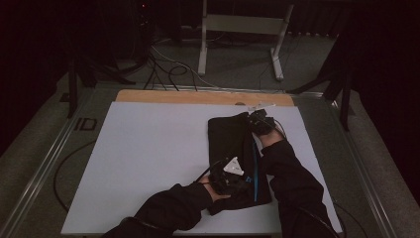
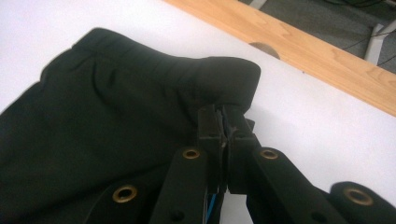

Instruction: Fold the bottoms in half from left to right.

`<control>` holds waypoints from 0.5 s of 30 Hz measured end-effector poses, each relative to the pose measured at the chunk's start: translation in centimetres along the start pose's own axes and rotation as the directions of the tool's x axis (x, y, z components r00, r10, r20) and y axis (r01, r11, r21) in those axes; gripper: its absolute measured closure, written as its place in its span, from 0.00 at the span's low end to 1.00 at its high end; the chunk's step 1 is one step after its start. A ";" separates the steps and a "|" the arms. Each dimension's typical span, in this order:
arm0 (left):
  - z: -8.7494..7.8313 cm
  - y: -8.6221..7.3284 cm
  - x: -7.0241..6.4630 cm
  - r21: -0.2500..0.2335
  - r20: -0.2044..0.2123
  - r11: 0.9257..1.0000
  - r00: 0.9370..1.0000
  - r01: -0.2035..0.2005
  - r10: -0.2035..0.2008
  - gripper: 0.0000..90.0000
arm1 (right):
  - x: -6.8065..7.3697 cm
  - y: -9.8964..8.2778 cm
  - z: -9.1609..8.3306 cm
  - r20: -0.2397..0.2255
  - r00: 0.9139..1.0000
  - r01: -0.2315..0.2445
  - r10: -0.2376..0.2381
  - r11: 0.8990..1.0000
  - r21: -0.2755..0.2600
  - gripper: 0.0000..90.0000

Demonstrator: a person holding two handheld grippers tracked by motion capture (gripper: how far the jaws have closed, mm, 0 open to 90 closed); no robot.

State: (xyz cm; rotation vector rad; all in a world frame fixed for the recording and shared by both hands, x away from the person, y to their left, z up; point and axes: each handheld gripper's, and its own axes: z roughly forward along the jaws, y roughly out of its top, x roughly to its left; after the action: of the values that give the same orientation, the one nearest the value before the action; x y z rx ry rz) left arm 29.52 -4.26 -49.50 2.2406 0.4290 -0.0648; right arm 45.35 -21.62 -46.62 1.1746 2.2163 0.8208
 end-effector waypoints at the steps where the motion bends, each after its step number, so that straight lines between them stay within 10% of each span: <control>1: 0.2 0.0 0.1 0.003 0.003 1.000 1.000 0.006 -0.006 0.94 | 0.0 0.0 0.1 0.003 1.000 0.006 -0.006 1.000 0.007 0.98; 11: 0.8 0.3 0.5 0.005 0.025 1.000 0.999 0.026 -0.026 0.90 | -0.1 0.1 0.6 -0.001 1.000 0.001 -0.001 1.000 0.008 0.97; 15: 0.3 0.2 0.4 -0.023 0.039 0.999 0.999 0.025 -0.024 0.69 | 0.1 -0.1 0.4 0.009 1.000 0.014 -0.014 1.000 0.010 0.93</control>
State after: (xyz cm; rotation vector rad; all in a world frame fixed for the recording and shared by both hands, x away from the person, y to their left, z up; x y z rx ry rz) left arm 30.04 -4.52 -49.65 2.2076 0.4342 -0.1156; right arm 45.54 -21.50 -46.97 1.1636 2.2216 0.7978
